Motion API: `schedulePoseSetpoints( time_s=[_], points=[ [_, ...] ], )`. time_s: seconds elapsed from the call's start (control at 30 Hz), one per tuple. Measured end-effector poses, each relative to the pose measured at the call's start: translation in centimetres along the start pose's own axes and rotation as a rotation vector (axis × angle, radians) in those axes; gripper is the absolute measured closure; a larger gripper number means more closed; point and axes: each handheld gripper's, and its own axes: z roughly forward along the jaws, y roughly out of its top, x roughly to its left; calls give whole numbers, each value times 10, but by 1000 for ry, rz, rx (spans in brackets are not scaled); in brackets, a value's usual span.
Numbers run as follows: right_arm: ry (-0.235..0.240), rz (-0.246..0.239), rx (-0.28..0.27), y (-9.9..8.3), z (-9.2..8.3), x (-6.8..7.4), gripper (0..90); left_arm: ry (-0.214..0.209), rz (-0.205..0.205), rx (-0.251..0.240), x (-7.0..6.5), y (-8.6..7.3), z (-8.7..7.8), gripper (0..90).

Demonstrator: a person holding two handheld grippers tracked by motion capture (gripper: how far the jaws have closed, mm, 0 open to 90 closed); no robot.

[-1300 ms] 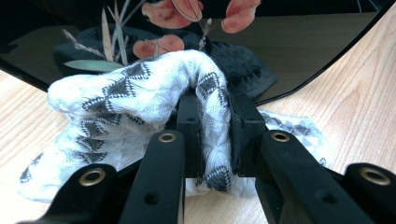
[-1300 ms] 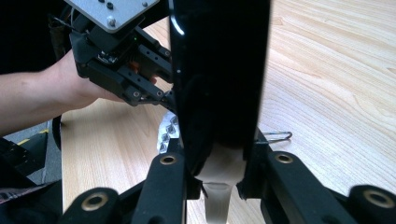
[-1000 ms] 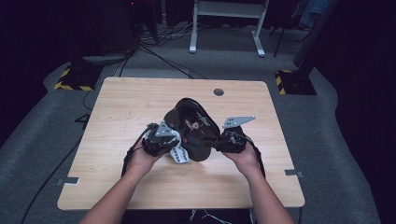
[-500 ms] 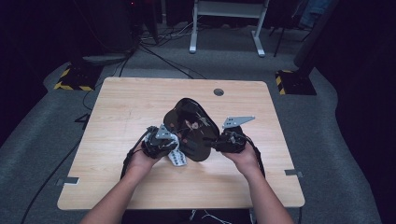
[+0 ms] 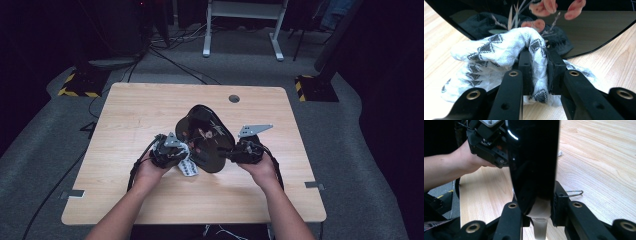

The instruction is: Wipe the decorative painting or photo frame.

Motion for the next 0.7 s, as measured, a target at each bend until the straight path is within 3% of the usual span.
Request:
schedulePoseSetpoints(
  time_s=[0.1, 0.3, 0.37, 0.7],
  points=[
    [0, -2, 1, 0, 0, 0, 752, 5, 2, -11, 1, 5, -6, 773],
    [2, 5, 2, 0, -1, -1, 752, 57, 23, -47, 8, 24, -26, 773],
    [2, 4, 2, 0, 0, -1, 752, 61, 11, -53, 12, 24, -28, 773],
    [-3, 6, 1, 0, 0, 0, 748, 43, -22, 3, 17, 9, -10, 774]
  ],
)
